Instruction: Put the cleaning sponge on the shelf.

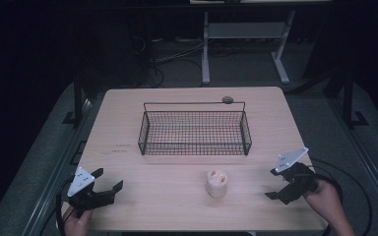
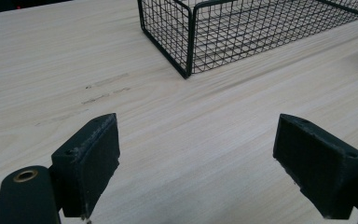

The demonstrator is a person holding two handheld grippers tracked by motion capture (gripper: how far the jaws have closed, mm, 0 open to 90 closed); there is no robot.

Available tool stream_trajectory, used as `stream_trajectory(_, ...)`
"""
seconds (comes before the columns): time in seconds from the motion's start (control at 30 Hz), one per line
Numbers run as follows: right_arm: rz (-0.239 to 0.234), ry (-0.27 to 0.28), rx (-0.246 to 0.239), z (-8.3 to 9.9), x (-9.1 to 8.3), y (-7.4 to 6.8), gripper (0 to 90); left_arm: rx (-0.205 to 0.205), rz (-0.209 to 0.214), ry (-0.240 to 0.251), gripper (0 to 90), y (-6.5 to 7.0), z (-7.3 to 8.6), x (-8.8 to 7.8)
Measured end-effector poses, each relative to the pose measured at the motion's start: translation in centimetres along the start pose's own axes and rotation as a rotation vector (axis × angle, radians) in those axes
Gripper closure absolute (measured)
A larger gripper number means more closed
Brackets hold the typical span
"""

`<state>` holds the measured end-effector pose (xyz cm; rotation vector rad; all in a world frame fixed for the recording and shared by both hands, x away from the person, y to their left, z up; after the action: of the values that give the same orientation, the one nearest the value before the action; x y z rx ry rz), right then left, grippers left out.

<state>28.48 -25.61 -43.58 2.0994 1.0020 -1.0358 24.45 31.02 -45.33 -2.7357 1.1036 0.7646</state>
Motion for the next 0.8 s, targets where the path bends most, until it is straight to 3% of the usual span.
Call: stream_trajectory(0.8, -0.032, -0.011, -0.103, -3.0, -0.2, -1.0, 16.2, 0.000, -0.004, 0.005, 13.7, 0.0, 0.1, -0.2)
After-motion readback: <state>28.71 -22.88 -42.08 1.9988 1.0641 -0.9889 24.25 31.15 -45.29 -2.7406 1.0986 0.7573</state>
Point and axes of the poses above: each handheld gripper's, and its own axes: x roughly forward along the jaws, z roughly out of its underside, y roughly to its right, the point moved 2 cm from there along x, roughly forward along the jaws, and after that the axes turned 14 degrees about z, right-handed, at the moved point
